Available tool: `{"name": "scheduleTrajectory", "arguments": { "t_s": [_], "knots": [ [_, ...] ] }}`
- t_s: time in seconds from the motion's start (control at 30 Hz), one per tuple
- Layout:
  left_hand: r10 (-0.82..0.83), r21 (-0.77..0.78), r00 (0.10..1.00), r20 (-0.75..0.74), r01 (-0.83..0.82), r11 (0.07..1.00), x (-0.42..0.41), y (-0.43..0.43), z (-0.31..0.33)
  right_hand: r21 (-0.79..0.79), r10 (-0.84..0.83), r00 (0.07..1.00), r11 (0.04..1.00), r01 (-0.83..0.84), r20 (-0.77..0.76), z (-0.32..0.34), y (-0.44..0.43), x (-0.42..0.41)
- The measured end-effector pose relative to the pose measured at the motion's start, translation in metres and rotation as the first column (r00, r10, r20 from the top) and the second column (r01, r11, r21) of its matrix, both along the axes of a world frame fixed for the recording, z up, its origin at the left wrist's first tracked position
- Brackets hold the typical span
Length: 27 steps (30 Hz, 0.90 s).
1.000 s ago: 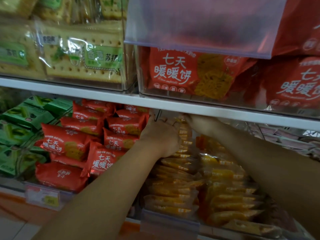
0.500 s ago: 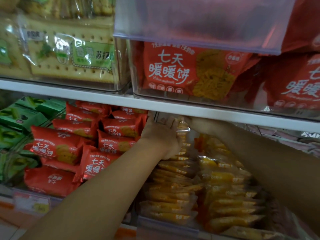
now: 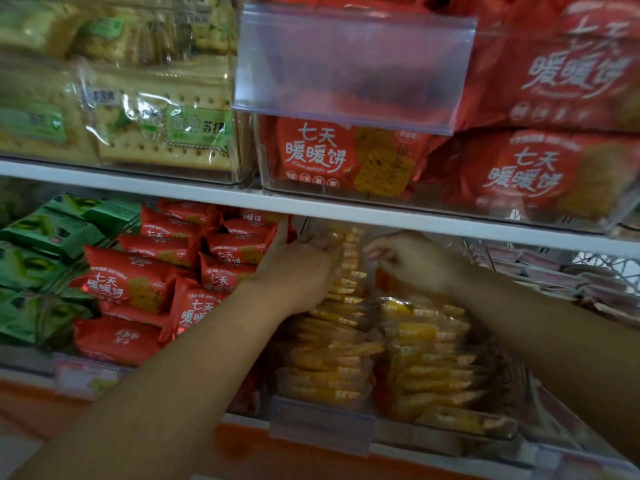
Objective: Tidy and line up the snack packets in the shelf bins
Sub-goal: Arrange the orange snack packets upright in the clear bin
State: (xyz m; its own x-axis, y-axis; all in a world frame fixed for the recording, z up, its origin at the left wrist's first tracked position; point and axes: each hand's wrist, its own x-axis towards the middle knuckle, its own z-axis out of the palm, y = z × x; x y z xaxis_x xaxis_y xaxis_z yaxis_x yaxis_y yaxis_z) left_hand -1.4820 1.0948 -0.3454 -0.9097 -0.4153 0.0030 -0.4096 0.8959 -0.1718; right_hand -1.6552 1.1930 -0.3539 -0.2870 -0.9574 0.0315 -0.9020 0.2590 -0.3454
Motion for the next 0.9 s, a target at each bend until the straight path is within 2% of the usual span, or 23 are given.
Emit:
{"name": "scheduleTrajectory", "arguments": {
  "t_s": [0.1, 0.23, 0.4, 0.57, 0.7, 0.83, 0.9],
  "knots": [
    [-0.041, 0.051, 0.999, 0.013, 0.041, 0.998, 0.02, 0.011, -0.003, 0.045, -0.002, 0.999, 0.999, 0.001, 0.034, -0.002, -0.009, 0.002],
    [-0.005, 0.129, 1.0, -0.02, 0.008, 0.992, 0.035, 0.026, -0.009, 0.065, -0.013, 0.997, 0.998, 0.007, 0.081, 0.011, -0.012, 0.012],
    [0.022, 0.169, 0.989, -0.144, 0.002, 0.986, 0.042, 0.031, -0.02, 0.064, 0.01, 0.998, 0.998, -0.006, -0.068, 0.008, -0.021, 0.021],
    [0.032, 0.167, 0.975, -0.219, 0.005, 0.986, 0.044, 0.033, -0.025, 0.114, -0.012, 0.999, 0.993, 0.016, -0.032, 0.012, -0.03, 0.024],
    [0.037, 0.159, 0.967, -0.251, 0.004, 0.987, 0.044, 0.033, -0.027, 0.11, 0.021, 0.98, 0.994, 0.001, -0.199, 0.006, -0.041, 0.03],
    [0.031, 0.152, 0.962, -0.272, 0.011, 0.988, 0.046, 0.035, -0.028, 0.14, 0.01, 0.981, 0.99, 0.018, -0.195, -0.002, -0.048, 0.033],
    [0.027, 0.149, 0.957, -0.29, 0.018, 0.989, 0.046, 0.036, -0.028, 0.093, -0.006, 0.993, 0.996, 0.018, -0.121, -0.007, -0.046, 0.029]
  ]
}}
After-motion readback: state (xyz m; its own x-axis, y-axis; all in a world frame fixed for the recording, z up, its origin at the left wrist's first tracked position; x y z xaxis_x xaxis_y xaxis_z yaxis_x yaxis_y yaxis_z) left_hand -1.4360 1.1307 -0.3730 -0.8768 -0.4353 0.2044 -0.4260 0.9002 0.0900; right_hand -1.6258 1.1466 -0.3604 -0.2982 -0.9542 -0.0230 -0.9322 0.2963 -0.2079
